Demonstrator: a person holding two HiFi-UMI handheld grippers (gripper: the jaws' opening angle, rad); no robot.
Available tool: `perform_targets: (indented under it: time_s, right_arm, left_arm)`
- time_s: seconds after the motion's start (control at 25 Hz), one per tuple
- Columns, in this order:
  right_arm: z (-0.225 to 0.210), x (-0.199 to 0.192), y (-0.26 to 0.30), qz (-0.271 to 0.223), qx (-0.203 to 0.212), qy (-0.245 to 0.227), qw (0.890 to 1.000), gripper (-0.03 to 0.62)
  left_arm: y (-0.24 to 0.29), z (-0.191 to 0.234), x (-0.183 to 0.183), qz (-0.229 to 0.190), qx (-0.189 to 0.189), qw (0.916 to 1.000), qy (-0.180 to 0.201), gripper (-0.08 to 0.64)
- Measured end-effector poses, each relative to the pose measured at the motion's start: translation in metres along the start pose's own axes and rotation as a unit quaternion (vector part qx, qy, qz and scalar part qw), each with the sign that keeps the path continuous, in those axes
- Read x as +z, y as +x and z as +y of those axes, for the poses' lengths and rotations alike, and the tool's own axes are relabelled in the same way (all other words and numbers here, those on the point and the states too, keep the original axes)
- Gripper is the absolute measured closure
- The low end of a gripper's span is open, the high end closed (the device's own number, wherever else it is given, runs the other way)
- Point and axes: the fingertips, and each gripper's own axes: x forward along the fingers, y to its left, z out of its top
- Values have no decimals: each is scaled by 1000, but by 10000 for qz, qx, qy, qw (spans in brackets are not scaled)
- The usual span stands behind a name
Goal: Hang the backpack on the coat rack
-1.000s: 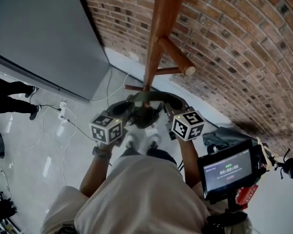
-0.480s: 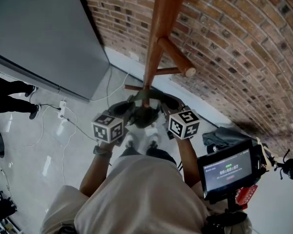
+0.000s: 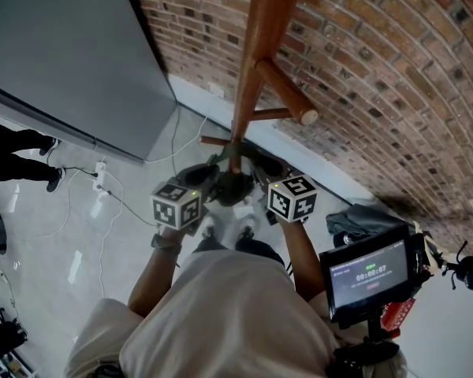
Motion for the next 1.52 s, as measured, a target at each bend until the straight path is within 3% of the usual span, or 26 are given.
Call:
perform_targets:
  time_s: [0.4, 1.52]
  right_arm:
    - [3, -6, 8, 139, 67, -48, 9999, 586]
    - [6, -13, 28, 204, 172, -205, 9994, 566]
  left_arm:
    - [6, 0, -6, 170, 17, 9997, 186, 538]
    - [32, -6, -2, 271, -134, 9993, 225, 520]
